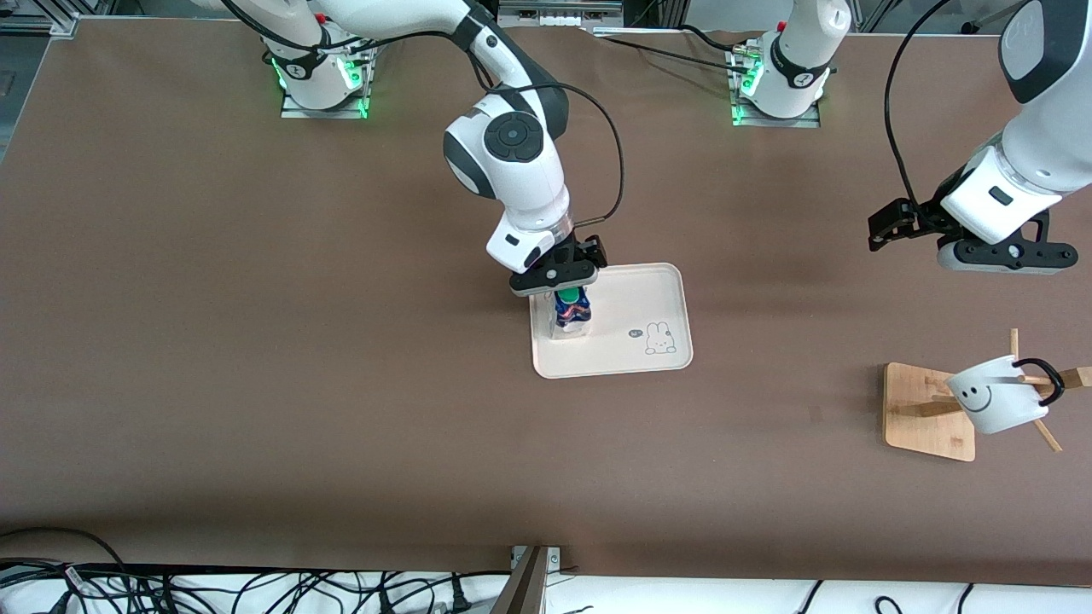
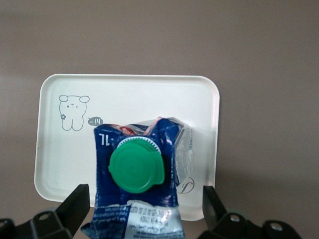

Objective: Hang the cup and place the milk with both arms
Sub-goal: 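Release the mug and raise the left gripper away from the stand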

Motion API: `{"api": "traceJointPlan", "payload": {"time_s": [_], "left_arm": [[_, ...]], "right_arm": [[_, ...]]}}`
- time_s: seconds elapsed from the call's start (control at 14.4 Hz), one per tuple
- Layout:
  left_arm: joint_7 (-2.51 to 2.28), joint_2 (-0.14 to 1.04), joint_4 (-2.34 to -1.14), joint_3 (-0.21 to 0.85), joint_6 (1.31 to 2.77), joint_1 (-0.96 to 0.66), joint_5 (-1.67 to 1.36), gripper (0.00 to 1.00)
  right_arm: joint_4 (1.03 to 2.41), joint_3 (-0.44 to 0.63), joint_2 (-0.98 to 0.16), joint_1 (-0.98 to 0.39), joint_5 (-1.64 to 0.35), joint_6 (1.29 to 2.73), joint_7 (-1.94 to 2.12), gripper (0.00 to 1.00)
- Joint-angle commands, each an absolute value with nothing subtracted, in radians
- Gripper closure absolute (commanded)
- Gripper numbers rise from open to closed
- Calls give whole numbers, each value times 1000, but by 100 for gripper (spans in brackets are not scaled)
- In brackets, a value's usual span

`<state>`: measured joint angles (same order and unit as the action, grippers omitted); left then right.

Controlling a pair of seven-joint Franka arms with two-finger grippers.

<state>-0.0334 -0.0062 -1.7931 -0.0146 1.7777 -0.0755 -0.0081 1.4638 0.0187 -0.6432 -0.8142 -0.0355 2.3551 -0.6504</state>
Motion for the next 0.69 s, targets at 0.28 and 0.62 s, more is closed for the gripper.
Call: {"api": "traceJointPlan", "payload": {"time_s": [0.28,0.62], "left_arm": [[-48,29,-1605,15,1608,-20,11,0],[-58,31,-1605,14,1609,-14,9,0]], "right_arm": [[1445,29,-649,-813,-37,2362,-644,78],[1445,28,-649,-821,-37,2364,-667,79]]}}
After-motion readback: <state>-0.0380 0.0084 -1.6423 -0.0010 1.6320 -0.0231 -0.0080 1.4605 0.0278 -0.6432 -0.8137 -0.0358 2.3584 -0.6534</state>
